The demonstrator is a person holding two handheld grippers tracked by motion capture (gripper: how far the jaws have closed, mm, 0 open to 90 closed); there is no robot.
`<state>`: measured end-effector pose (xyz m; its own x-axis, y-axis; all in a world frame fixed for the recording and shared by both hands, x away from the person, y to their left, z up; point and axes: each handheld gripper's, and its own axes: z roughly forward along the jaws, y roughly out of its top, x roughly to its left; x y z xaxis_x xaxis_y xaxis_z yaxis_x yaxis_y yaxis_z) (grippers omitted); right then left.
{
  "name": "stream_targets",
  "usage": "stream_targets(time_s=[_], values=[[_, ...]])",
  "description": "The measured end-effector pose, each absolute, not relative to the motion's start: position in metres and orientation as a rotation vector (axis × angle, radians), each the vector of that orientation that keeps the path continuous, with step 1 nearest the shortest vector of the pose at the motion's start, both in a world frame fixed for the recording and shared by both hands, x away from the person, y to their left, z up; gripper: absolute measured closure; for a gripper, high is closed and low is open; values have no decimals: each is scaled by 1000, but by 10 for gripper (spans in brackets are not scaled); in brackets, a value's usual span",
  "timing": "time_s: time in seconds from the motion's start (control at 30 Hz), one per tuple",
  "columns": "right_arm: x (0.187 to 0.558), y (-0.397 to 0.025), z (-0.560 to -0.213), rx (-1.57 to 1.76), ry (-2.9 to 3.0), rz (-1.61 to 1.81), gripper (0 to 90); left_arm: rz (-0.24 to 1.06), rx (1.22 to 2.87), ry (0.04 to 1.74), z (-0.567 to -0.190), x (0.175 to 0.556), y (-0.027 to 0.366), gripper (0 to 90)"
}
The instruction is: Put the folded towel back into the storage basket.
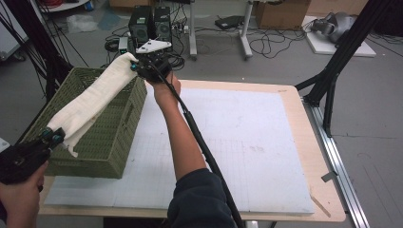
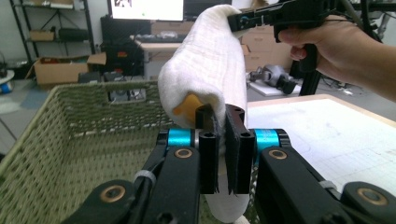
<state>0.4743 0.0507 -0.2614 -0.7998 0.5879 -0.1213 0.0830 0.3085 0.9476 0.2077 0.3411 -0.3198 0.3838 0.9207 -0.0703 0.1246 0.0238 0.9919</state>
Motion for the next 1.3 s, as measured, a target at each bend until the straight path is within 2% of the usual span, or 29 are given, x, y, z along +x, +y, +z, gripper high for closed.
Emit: stream_targets(time_s=[0.37, 0.63, 0.67, 0.7, 0.73, 0.77, 0.8, 0.93, 1.1, 1.27, 1.3], values=[[485, 78, -271, 603, 2166, 1498, 816, 808, 1395, 1076, -326, 209, 354, 846], [496, 102, -294, 675, 2215, 1498, 810, 800, 1391, 1135, -335, 215, 359, 839], [497, 106, -297, 683, 2223, 1500, 787, 793, 1388, 1154, -337, 216, 359, 820], [499, 110, -301, 711, 2215, 1480, 684, 775, 1394, 1172, -339, 218, 359, 753], [500, 115, -305, 747, 2192, 1472, 534, 747, 1414, 1207, -342, 223, 359, 643], [501, 117, -308, 784, 2182, 1491, 483, 747, 1414, 1207, -342, 223, 359, 541], [501, 117, -308, 784, 2182, 1491, 483, 745, 1414, 1216, -343, 224, 358, 541], [500, 120, -312, 823, 2200, 1494, 449, 786, 1409, 1219, -338, 223, 358, 426], [494, 110, -305, 795, 2199, 1492, 427, 797, 1392, 1203, -335, 220, 357, 402], [483, 97, -301, 740, 2231, 1495, 369, 793, 1389, 1166, -335, 221, 353, 324], [478, 90, -300, 721, 2240, 1497, 340, 788, 1384, 1159, -334, 222, 351, 267]])
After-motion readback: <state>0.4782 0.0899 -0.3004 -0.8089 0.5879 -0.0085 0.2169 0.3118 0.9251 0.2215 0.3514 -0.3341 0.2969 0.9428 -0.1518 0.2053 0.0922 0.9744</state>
